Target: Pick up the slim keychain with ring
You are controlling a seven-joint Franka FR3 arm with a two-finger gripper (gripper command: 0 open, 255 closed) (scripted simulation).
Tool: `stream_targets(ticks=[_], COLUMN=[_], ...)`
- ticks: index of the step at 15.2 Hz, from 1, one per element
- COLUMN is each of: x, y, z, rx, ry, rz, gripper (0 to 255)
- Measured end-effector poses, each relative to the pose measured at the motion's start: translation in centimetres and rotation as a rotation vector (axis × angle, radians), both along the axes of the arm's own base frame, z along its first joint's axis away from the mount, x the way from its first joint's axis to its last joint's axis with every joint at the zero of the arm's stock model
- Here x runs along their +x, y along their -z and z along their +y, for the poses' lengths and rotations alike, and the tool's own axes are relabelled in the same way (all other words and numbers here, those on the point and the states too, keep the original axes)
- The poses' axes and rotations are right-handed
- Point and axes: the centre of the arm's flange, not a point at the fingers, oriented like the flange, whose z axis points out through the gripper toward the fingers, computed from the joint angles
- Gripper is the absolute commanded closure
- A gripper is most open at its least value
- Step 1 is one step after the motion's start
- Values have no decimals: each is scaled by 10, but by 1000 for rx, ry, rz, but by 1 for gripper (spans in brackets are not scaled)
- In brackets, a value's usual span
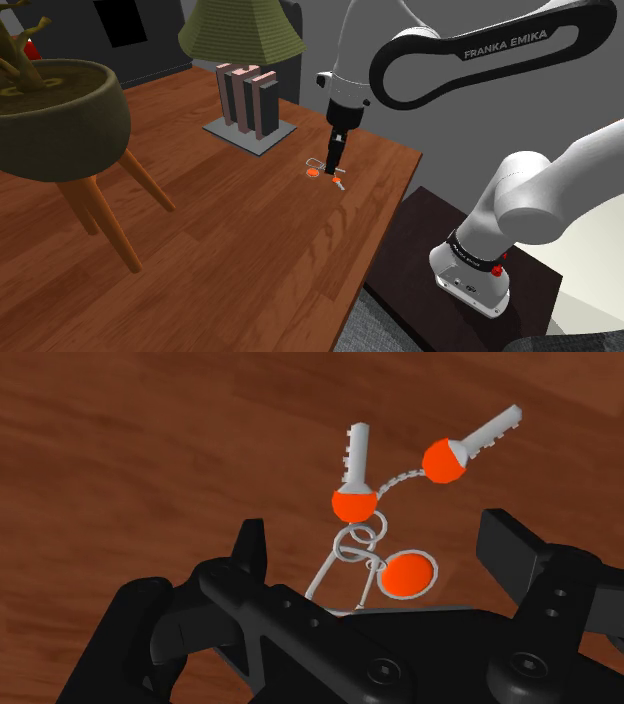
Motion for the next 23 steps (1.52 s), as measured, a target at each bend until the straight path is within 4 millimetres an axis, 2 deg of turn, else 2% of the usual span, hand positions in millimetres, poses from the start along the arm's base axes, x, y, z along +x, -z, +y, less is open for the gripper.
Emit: stream_targets(ticks=[3, 4, 12, 16, 23], x=[0, 0, 7, 2, 1], y=[16, 17, 13, 11, -23], z=[-1, 0, -2, -1, 0], rx=[0, 0, -11, 0, 1], ry=[0, 0, -1, 0, -1], rz=[0, 0, -22, -7, -1], gripper=[0, 255, 255, 255, 255])
